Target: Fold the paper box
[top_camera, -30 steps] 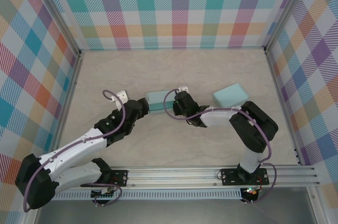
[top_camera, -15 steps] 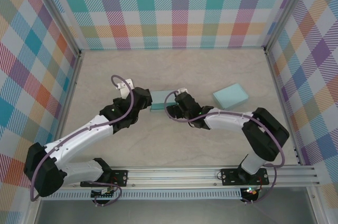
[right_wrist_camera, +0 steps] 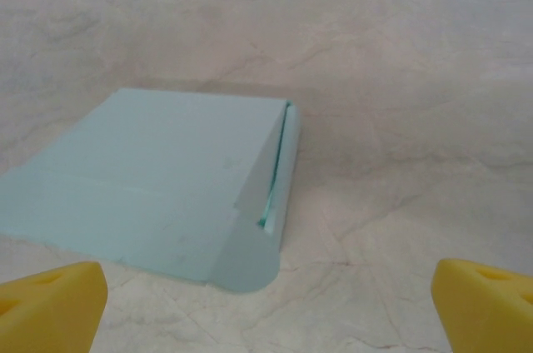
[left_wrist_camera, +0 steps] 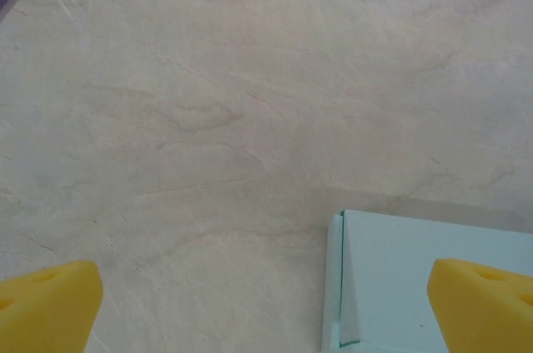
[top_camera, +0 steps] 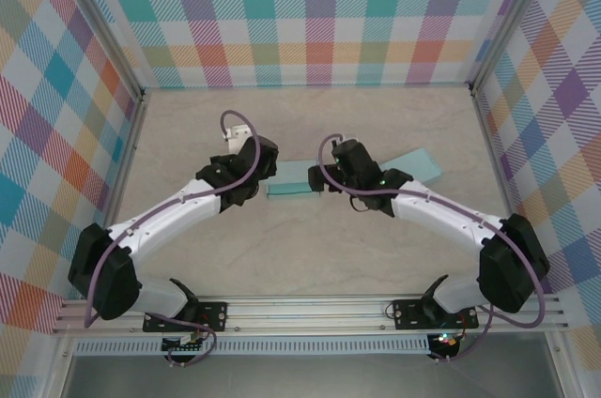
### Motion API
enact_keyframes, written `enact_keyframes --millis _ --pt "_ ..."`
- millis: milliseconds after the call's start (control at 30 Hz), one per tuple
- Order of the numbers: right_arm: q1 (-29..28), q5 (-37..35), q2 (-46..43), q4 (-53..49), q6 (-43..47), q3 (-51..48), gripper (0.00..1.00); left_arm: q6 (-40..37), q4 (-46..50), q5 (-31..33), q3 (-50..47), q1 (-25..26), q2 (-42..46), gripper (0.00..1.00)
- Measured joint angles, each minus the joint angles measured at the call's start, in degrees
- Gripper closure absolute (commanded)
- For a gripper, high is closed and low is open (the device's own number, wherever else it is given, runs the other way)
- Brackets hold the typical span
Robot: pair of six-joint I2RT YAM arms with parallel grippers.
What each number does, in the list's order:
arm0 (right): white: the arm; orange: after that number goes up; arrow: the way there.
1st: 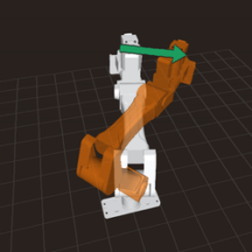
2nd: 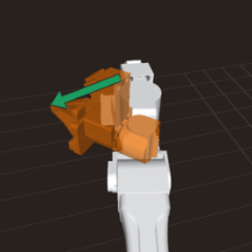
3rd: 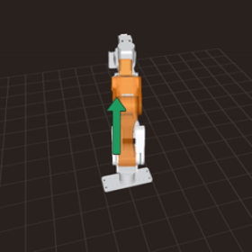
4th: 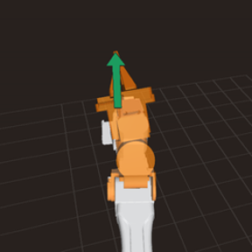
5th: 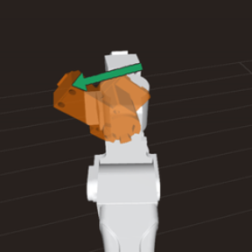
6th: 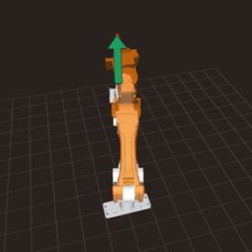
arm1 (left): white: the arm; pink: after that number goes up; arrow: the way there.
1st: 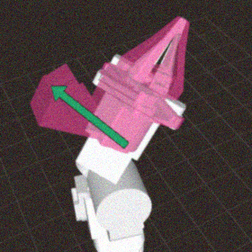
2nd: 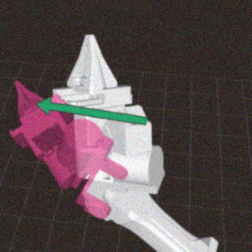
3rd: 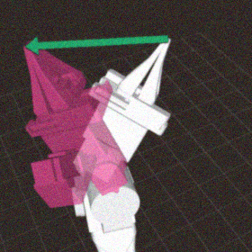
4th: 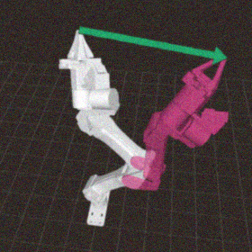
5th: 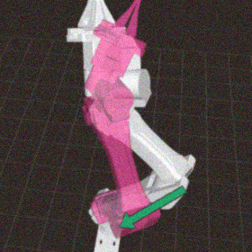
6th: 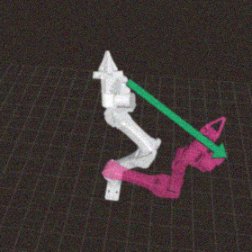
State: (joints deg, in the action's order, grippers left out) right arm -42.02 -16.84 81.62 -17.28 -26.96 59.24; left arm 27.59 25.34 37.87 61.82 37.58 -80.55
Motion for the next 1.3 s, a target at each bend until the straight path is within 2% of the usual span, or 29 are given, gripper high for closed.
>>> enact_keyframes --millis 233,433,1300 --pt "4.9 4.3 8.0 -4.9 -2.7 6.7 0.00 -1.4 0.0 -7.1 4.0 -3.7 -8.6 0.00" --pt "5.4 6.9 14.1 -7.2 -3.1 9.5 0.00 -1.5 0.0 -9.5 5.7 -4.3 -13.5 0.00" --pt "5.7 9.0 19.2 -7.7 -4.0 10.5 0.00 0.7 0.1 -10.4 4.3 -4.3 -18.4 0.00"
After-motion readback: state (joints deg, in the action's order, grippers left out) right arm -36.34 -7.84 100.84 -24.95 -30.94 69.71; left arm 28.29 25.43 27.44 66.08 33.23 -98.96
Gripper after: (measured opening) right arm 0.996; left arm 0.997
